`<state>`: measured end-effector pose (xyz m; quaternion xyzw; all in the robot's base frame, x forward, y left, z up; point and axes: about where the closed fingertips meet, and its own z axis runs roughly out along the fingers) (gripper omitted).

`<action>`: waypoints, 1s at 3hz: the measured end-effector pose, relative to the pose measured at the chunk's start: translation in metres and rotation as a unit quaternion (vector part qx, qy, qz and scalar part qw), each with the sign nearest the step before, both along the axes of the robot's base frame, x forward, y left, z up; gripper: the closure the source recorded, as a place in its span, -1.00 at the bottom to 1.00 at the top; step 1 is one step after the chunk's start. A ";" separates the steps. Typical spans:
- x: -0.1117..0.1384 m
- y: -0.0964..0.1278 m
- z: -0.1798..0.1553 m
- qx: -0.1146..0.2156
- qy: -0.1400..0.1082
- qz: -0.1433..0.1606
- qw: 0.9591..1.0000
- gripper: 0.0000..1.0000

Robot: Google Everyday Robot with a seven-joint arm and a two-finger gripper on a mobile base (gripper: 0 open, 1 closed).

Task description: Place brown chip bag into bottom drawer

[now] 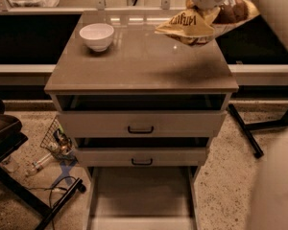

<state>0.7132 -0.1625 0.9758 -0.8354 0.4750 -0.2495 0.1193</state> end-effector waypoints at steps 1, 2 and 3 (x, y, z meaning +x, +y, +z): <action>-0.070 0.000 0.037 0.086 -0.036 -0.023 0.995 1.00; -0.133 0.016 0.048 0.178 -0.060 -0.029 0.982 1.00; -0.184 -0.001 0.023 0.227 -0.064 -0.043 0.971 1.00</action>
Offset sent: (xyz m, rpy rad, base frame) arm -0.2811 -0.1218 -0.0788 0.6157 0.0434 -0.3489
